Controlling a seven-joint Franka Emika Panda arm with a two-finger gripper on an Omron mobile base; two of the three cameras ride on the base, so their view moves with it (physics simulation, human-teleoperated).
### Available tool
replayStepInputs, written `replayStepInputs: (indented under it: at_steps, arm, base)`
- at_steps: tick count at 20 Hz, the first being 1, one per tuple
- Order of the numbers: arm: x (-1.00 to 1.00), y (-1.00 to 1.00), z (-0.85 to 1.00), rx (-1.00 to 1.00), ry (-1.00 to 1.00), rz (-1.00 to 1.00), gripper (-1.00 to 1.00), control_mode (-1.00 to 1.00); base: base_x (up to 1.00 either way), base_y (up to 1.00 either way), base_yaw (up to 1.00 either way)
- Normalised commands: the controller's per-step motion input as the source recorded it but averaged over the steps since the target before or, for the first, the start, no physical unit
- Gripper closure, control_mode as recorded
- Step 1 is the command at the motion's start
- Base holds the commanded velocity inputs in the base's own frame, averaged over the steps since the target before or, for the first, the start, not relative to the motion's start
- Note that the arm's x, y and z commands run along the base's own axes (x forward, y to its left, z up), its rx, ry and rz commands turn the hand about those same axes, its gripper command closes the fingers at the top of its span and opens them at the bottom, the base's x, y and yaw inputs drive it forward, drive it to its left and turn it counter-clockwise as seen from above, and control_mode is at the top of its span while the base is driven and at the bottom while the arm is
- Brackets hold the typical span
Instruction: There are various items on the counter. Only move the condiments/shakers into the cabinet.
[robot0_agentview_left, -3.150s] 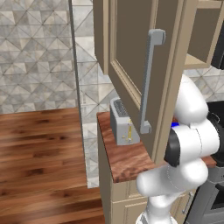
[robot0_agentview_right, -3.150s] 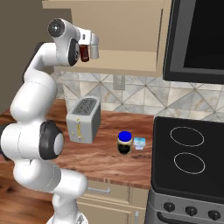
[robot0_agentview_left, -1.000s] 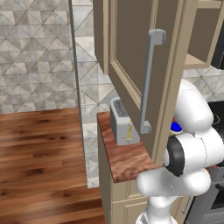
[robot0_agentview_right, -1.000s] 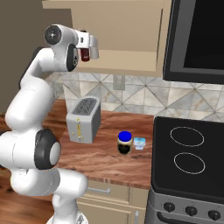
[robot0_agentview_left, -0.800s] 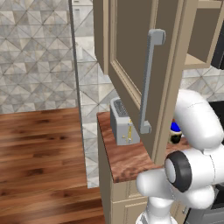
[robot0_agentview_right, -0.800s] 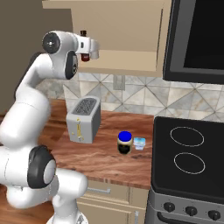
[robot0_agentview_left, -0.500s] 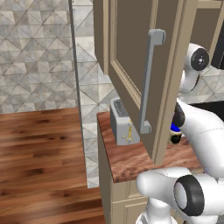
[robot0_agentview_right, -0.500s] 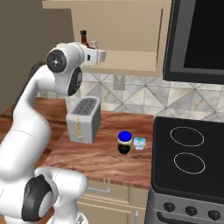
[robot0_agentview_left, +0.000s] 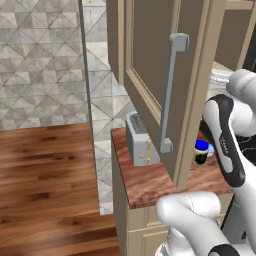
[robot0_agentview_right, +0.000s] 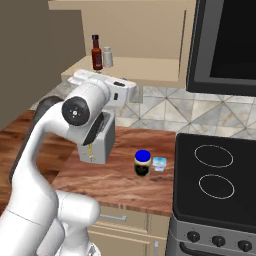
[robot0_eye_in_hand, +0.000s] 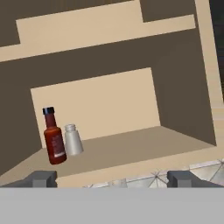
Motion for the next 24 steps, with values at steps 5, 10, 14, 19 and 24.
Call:
replayStepInputs:
  at_steps: [5,10,14,19,24]
  arm:
    - [-1.0,-0.44,-0.39,0.0,0.12,-0.04,-1.0,-1.0]
    - [-0.73,-0.39,-0.34,0.03,0.28,-0.03,-1.0,-1.0]
    - [-0.37,-0.27,-0.27,0.04,0.4,-0.04,-1.0,-1.0]
    - [0.08,-0.03,-0.18,0.0,0.5,-0.01,-1.0,-1.0]
    - [0.3,0.0,-0.28,0.0,0.53,0.0,-1.0,-1.0]
  base:
    - [0.0,0.0,0.0]
    - [0.0,0.0,0.0]
    - [0.0,0.0,0.0]
    - [0.0,0.0,0.0]
    - [0.0,0.0,0.0]
